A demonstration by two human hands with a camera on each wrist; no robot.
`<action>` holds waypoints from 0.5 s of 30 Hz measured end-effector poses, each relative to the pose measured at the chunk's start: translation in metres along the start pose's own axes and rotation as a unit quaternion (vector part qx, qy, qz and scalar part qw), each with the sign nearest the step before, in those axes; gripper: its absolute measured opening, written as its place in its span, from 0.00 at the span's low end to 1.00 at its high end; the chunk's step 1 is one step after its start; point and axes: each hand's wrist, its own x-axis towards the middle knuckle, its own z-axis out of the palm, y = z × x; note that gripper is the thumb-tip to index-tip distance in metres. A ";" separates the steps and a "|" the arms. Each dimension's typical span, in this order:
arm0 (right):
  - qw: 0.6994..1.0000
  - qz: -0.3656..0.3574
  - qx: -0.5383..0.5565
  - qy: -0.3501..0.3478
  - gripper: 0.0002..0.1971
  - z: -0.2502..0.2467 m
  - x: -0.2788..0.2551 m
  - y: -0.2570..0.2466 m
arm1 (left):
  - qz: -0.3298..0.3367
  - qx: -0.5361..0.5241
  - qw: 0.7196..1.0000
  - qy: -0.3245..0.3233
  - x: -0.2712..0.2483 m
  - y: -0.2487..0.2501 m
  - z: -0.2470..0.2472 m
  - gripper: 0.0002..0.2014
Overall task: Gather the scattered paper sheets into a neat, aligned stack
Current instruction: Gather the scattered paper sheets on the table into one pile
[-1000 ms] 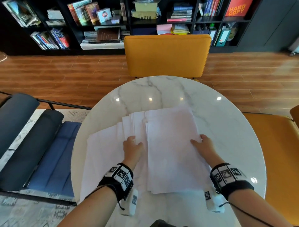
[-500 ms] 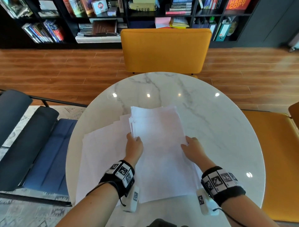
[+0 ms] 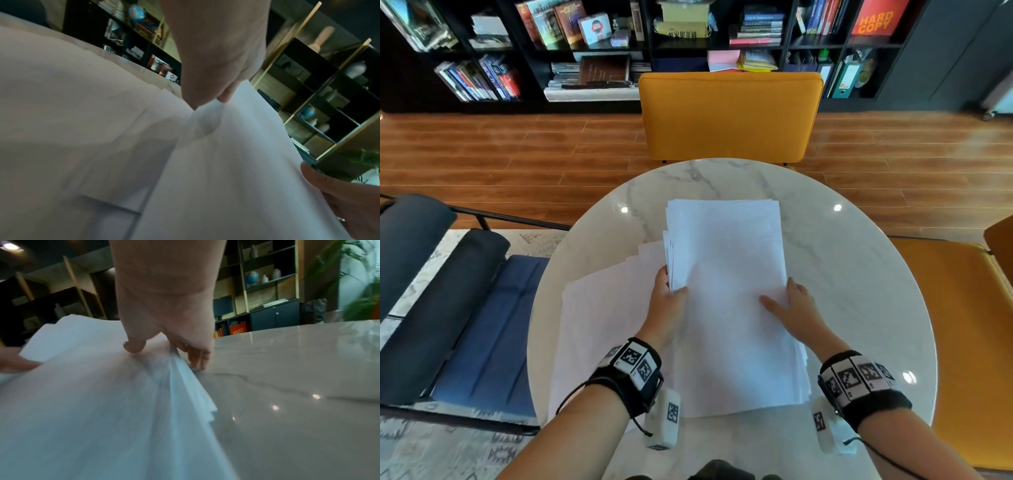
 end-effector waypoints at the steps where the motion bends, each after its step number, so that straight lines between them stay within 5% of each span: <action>1: 0.995 -0.005 0.098 -0.001 0.36 -0.002 -0.002 0.000 | -0.006 -0.014 1.000 -0.009 -0.001 0.002 -0.001 0.24; 4: 0.966 0.017 0.259 -0.002 0.30 -0.004 -0.012 -0.002 | -0.031 -0.052 0.998 -0.020 -0.005 0.006 -0.008 0.23; 12: 0.978 0.031 0.205 0.012 0.18 0.013 -0.025 -0.016 | -0.061 0.030 0.995 -0.072 -0.018 -0.009 -0.029 0.21; 15: 0.983 0.039 0.180 0.007 0.20 0.019 -0.019 -0.018 | -0.060 0.042 0.997 -0.028 -0.021 -0.015 -0.044 0.21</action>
